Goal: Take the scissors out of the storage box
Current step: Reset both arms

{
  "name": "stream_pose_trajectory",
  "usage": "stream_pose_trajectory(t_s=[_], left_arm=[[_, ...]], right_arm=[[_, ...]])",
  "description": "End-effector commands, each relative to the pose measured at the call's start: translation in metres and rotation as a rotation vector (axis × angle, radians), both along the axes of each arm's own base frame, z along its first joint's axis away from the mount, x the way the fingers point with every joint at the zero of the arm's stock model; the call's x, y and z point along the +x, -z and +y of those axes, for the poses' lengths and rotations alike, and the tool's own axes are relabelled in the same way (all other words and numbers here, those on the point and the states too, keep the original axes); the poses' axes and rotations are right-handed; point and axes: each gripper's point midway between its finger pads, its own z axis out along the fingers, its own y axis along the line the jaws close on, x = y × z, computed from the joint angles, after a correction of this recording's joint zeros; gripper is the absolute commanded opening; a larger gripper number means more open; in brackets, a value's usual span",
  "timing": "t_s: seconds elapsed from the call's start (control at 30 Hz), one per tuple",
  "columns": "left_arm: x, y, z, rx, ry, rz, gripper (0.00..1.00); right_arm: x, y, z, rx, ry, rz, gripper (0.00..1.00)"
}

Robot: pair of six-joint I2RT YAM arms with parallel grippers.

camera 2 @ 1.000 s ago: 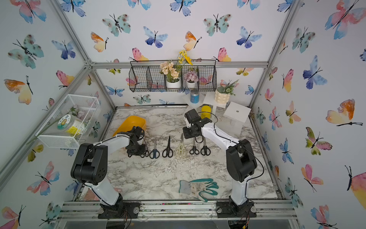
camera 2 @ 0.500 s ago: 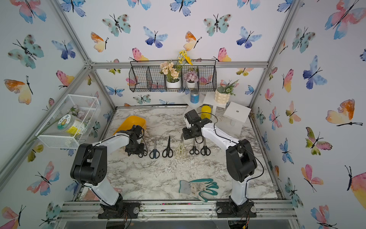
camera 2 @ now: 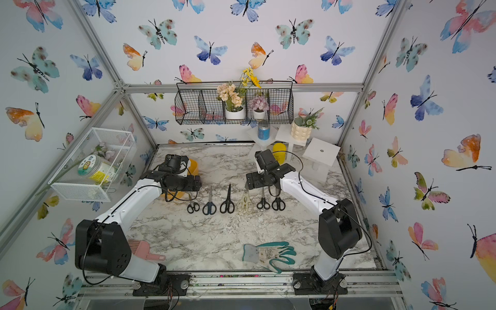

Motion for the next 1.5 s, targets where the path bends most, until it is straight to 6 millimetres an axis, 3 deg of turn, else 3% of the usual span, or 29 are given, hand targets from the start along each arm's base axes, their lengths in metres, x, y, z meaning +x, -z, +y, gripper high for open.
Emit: stream_pose_trajectory(t_s=[0.0, 0.2, 0.27, 0.4, 0.53, 0.7, 0.9, 1.0, 1.1, 1.17, 1.33, 1.47], left_arm=[[0.006, -0.028, -0.011, -0.086, 0.003, -0.102, 0.99], [0.007, -0.045, 0.029, 0.031, -0.158, -0.331, 0.99], [0.005, -0.044, 0.043, 0.078, -0.201, -0.398, 0.99], [-0.001, -0.026, 0.07, 0.161, -0.29, -0.43, 0.99], [-0.007, 0.001, 0.078, 0.179, -0.306, -0.403, 0.99], [-0.019, 0.018, 0.08, 0.197, -0.26, -0.493, 0.99], [-0.035, 0.026, 0.085, 0.194, -0.193, -0.602, 0.99], [-0.034, 0.029, 0.091, 0.17, -0.184, -0.626, 0.99], [-0.033, 0.029, 0.098, 0.114, -0.197, -0.675, 0.99], [-0.031, 0.026, 0.099, 0.068, -0.214, -0.719, 0.99], [-0.018, 0.029, 0.085, 0.036, -0.137, -0.755, 0.99], [-0.025, 0.042, 0.083, 0.047, -0.129, -0.809, 0.99]], right_arm=[[0.012, -0.012, -0.034, -0.04, 0.123, -0.113, 0.99], [0.012, -0.034, -0.111, -0.059, 0.345, -0.367, 0.99], [0.01, -0.033, -0.134, -0.078, 0.357, -0.418, 0.99], [0.016, -0.011, -0.205, -0.089, 0.492, -0.406, 0.99], [0.015, 0.01, -0.252, -0.092, 0.574, -0.424, 0.99], [0.009, 0.037, -0.26, -0.102, 0.592, -0.525, 0.98], [-0.004, 0.052, -0.268, -0.091, 0.617, -0.644, 0.99], [-0.005, 0.05, -0.268, -0.045, 0.619, -0.706, 0.99], [0.004, 0.063, -0.264, -0.027, 0.585, -0.681, 0.98], [0.004, 0.066, -0.247, -0.01, 0.474, -0.694, 0.99], [-0.002, 0.067, -0.246, 0.002, 0.464, -0.725, 0.98], [0.0, 0.069, -0.246, -0.005, 0.464, -0.71, 1.0]])
